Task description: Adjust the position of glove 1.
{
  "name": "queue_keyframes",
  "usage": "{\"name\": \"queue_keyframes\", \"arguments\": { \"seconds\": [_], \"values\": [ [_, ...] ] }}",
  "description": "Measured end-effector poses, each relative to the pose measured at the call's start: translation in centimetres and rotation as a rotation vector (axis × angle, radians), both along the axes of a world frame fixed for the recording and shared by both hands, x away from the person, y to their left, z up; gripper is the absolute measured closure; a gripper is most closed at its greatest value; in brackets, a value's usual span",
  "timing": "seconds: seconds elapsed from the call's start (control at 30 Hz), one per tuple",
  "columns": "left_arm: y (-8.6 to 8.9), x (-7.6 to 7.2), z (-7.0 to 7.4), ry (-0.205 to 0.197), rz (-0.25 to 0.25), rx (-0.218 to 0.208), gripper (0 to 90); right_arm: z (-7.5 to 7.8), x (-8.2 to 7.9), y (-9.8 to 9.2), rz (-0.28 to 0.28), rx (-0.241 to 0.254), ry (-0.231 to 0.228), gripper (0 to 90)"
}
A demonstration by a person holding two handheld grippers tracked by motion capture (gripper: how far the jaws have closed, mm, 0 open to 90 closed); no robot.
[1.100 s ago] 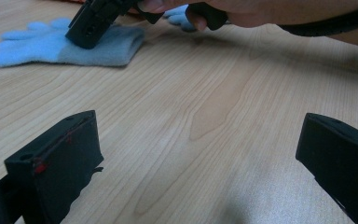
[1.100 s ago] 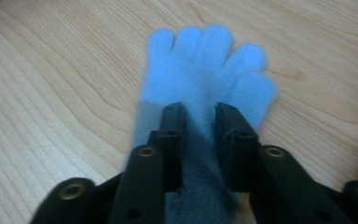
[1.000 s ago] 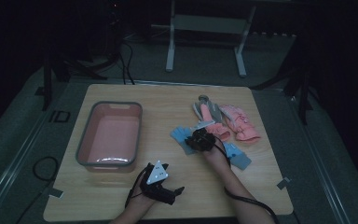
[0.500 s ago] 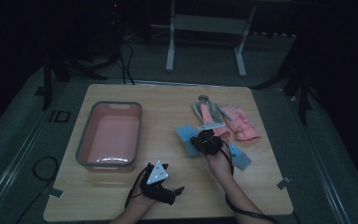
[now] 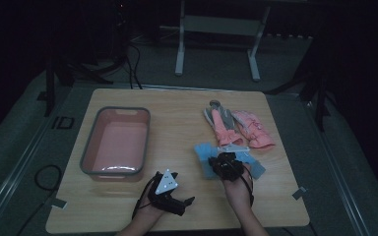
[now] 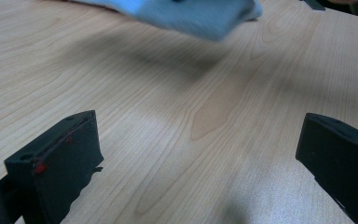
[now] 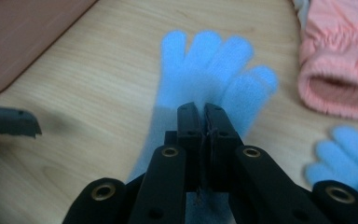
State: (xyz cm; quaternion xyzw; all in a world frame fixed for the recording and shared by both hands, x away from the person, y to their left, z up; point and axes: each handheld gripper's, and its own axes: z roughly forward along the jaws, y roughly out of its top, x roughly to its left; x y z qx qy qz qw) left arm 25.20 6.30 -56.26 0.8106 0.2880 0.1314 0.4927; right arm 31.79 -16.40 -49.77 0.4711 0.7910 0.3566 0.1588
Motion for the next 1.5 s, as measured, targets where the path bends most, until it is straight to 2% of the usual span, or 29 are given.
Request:
{"name": "queue_keyframes", "arguments": {
  "seconds": [0.1, 0.27, 0.43, 0.7, 0.77, 0.97, 1.1, 1.13, 1.17, 1.3, 1.37, 1.43, 1.5],
  "values": [
    [0.0, 0.0, 0.0, -0.003, 0.000, 0.004, 0.1, -0.6, -0.9, -0.1, -0.008, 0.016, 0.010, 86.3],
    [0.0, -0.1, 0.0, -0.002, -0.003, 0.002, 0.1, -2.3, -1.8, 0.1, -0.011, 0.004, 0.031, 86.3],
    [0.0, 0.0, 0.0, -0.001, -0.003, 0.005, 0.1, -3.2, -1.8, 0.0, -0.026, 0.016, 0.042, 86.2],
    [0.0, 0.0, 0.0, 0.007, -0.011, 0.005, 0.1, -5.1, -1.4, 0.4, -0.041, -0.015, 0.048, 85.5],
    [-0.1, -0.1, 0.0, 0.005, -0.013, 0.006, 0.1, -5.3, -1.4, 0.4, -0.049, -0.014, 0.034, 84.2],
    [0.0, 0.0, 0.0, 0.005, -0.011, 0.004, 0.1, -5.5, -1.1, 0.5, -0.051, -0.008, 0.013, 79.3],
    [0.0, -0.1, 0.0, 0.004, -0.011, 0.004, 0.1, -5.5, -0.6, 0.6, -0.020, -0.022, 0.009, 69.9],
    [0.0, -0.1, 0.0, 0.004, -0.011, 0.004, 0.1, -5.5, -0.6, 0.6, -0.020, -0.022, 0.009, 69.9],
    [0.0, -0.1, 0.0, 0.005, -0.011, 0.002, 0.1, -5.3, -0.5, 0.5, -0.003, -0.025, 0.010, 63.2],
    [0.0, -0.1, 0.0, 0.005, -0.014, 0.002, 0.1, -4.2, -0.4, 0.1, 0.036, -0.033, -0.017, 63.3],
    [-0.1, -0.1, 0.0, 0.004, -0.014, 0.003, 0.1, -3.4, -0.2, -0.7, 0.058, -0.024, -0.034, 63.5],
    [-0.1, -0.1, 0.0, 0.004, -0.015, 0.004, 0.1, -2.8, 0.1, -1.6, 0.069, -0.038, -0.058, 64.6],
    [0.0, 0.0, 0.0, 0.003, -0.015, 0.004, 0.1, -2.5, 0.3, -2.1, 0.087, -0.033, -0.061, 64.6]
  ]
}}
